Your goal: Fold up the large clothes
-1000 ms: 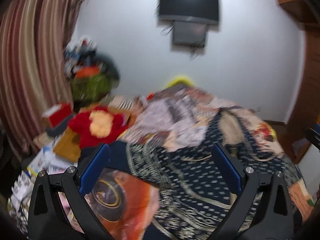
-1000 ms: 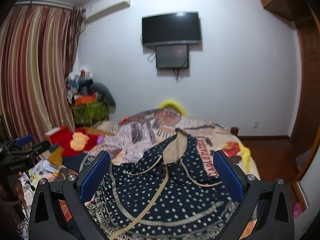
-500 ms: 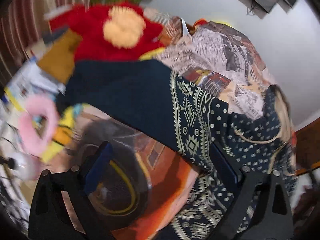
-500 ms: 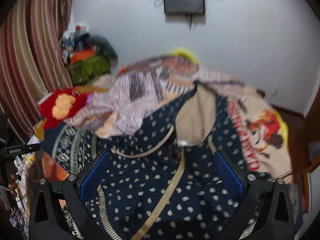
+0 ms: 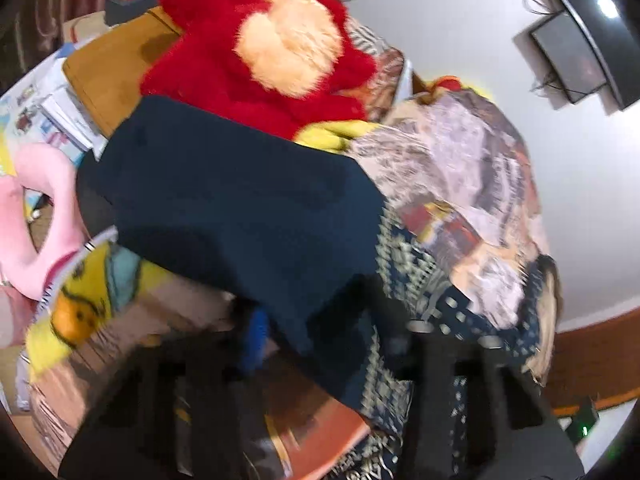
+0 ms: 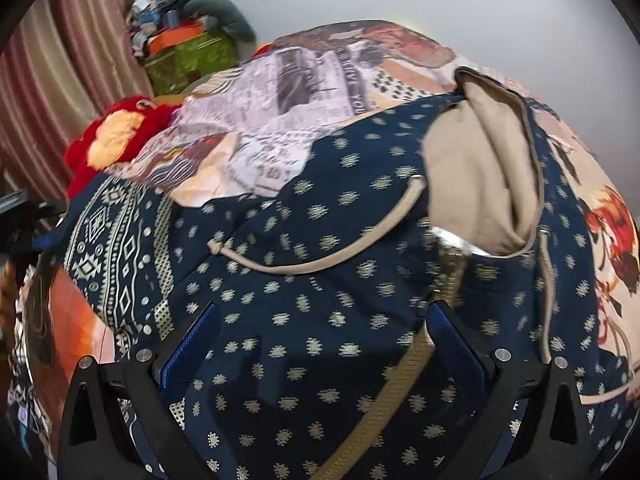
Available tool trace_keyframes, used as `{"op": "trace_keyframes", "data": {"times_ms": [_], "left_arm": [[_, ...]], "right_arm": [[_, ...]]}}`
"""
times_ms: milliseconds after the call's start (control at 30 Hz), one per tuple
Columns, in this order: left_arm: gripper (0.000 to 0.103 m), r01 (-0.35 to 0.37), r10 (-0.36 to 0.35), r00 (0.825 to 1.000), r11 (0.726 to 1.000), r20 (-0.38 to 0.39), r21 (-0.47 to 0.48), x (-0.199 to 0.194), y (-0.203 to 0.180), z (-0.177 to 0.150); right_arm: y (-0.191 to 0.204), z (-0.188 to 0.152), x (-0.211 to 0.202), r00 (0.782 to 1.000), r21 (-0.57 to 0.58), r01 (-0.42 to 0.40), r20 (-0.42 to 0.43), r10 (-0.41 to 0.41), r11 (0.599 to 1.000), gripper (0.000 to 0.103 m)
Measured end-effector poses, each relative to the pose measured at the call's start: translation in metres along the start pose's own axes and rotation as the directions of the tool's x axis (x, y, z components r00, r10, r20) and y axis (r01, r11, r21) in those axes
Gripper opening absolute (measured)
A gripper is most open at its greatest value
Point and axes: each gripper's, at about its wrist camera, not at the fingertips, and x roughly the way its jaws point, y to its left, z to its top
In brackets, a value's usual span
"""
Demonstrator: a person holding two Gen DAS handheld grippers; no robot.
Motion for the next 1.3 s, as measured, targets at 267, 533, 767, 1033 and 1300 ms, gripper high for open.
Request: {"op": "trace_keyframes", "data": {"times_ms": [267,533,767,1033,1300], "left_arm": [[0.004,-0.109,0.088,0.99,0.974,0.112,0.197,-0.028,-0.045,-0.002],[0.004,-0.08,-0.032,0.975,0.875,0.221,0.478,-0.078,-0.155,-0.044],[0.004,-0.008,-0.127,0.977,0.785,0.173,0.62,-0.079,-0.227,-0.098],[0.004,0.095,-0.111,0.993,0.688,-0.024,0.719,-0.021,-0.264,-0.189],[0.004,0.11,0.066,0.978,0.64,-0.197,0.761,0.034,-0.261,-0.245]], "right_arm": [[0.013,-0.009,-0.018,1.0,-0.113,0.023,0.012,-0.021,0.993,0.103],[-0.002,-0.012,-0.067,0.996,-0.085,0.044,0.076,-0.038,0.995,0.103],[-0.023,-0.019,-0.116,0.987,-0.056,0.081,0.144,-0.073,0.995,0.103],[-0.052,-0.038,-0.148,0.979,-0.041,0.135,0.158,-0.127,0.99,0.103],[-0.066,-0.054,-0.15,0.983,-0.022,0.14,0.119,-0.136,0.99,0.103]]}}
